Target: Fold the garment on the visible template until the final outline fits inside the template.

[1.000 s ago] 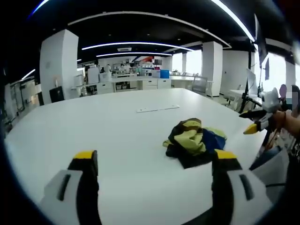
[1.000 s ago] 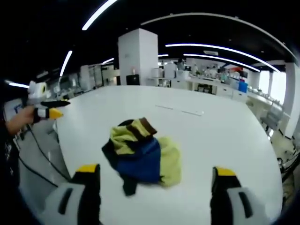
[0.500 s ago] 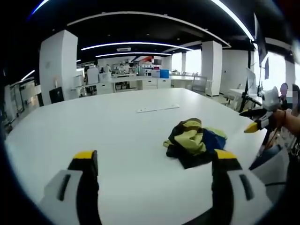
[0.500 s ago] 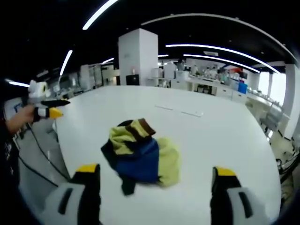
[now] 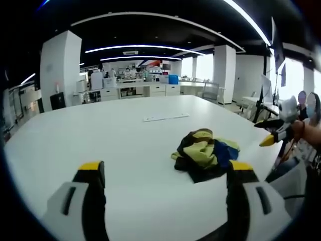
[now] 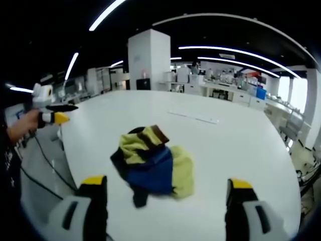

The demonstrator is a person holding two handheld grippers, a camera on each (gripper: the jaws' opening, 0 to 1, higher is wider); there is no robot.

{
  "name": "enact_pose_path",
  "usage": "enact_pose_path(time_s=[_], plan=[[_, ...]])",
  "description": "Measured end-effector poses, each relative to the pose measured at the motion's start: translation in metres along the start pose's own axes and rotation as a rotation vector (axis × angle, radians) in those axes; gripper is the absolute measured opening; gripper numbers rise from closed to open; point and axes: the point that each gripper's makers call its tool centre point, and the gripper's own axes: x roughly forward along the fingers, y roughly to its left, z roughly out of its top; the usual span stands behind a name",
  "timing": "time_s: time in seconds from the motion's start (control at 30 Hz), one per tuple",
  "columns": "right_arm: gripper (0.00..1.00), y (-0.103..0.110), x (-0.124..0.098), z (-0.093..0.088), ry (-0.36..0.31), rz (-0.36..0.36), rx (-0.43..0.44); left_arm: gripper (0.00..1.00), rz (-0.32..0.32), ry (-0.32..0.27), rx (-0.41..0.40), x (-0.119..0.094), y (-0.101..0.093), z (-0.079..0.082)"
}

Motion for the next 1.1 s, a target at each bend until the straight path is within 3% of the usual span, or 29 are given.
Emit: enact_pose_path(time_s=[0.2,0.4,0.63,0.83,1.1], plan=[[1.0,0.0,0.002,0.008,-0.004,0.001,-0.046,0.94,-0.045,0.018,0.029,0.008,-0.008,0.005],[0.95,0.001,0.011,0.015,-0.007,0.023,-0.037,0.88,-0.127,0.026,0.075,0.025,-0.021,0.014],[0.78,0.003,0.029,0.026,-0.041,0.057,-0.008,0.74,-0.206,-0.008,0.026,0.053,-0.03,0.022],[0.69,0.005,0.051,0.038,-0.062,0.1,0.024,0.59,-0.243,0.012,0.024,0.079,-0.029,0.016],[0.65,0.011,0.081,0.04,-0.041,0.155,0.041,0.54,-0.287,0.029,0.03,0.11,-0.035,0.012]])
